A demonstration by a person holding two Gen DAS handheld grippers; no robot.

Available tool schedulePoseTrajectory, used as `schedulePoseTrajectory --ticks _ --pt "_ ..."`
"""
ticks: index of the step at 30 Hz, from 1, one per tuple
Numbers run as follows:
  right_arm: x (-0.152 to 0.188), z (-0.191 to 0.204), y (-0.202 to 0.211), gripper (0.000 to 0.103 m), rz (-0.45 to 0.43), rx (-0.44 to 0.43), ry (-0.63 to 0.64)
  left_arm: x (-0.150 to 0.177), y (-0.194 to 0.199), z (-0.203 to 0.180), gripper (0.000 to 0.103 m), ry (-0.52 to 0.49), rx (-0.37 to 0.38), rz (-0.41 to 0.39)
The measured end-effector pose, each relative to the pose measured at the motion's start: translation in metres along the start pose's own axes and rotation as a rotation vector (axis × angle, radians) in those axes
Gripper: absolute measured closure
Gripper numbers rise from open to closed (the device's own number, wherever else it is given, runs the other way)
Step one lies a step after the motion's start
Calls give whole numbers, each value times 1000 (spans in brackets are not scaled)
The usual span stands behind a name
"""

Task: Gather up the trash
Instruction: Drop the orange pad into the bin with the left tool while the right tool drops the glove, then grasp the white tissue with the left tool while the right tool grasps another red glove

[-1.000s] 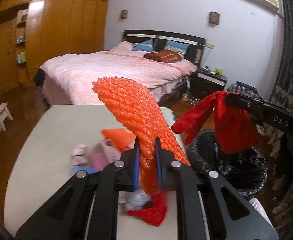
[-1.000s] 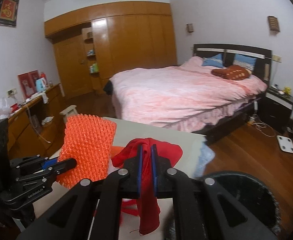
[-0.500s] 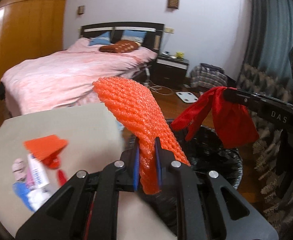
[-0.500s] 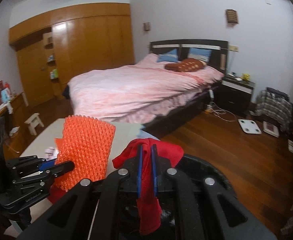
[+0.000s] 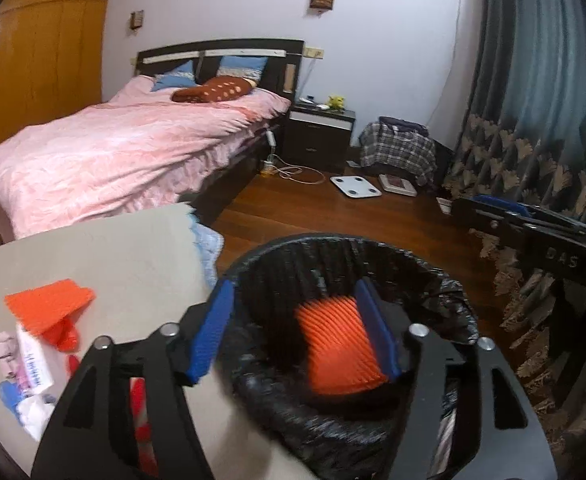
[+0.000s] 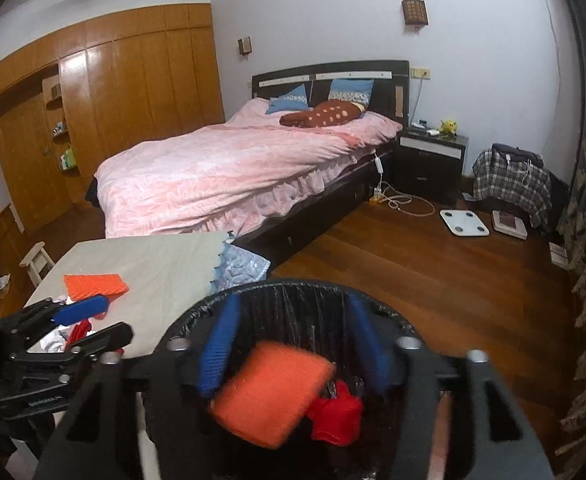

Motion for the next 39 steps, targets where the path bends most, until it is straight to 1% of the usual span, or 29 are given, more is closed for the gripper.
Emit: schedulePoseTrajectory --ticks 2,4,5,9,11,13,17,24,30,33,35,37,39 --pt "-2 9 3 18 -20 -24 -3 0 11 13 25 5 -37 -14" --pt "-5 22 6 11 -35 -48 1 2 26 29 19 25 -80 -28" --pt "-5 31 7 6 -50 -58 3 3 32 37 17 34 -96 -32" --pt "-6 59 7 6 -64 -118 5 11 62 70 14 70 -182 -48" --pt "-5 77 4 6 -60 -141 14 19 78 85 14 87 -228 -55" --pt "-2 99 1 6 -54 -183 35 26 92 102 14 109 -270 -58" --pt "9 140 -4 6 -33 -220 75 42 115 129 14 138 -343 -50" --pt "37 204 -17 6 26 -309 143 72 137 168 14 198 -423 -27" --pt "64 237 -32 6 72 -352 166 91 143 190 14 216 -468 -15" --pt "77 251 -40 6 98 -358 210 99 144 198 14 228 -481 -9" --pt "82 257 -44 8 100 -360 225 102 144 203 14 231 -489 -4" --pt "87 262 -52 15 118 -363 237 106 143 206 14 233 -496 2" --pt "92 265 -59 25 143 -366 242 110 142 209 14 235 -501 9"
Point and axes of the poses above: each gripper's, at about its wrist camera, not at the fingertips, and y roughly against the way its jaws point, z to its left, x to its underside, the point moved 4 cm from there along -y, roughly the way its jaws point
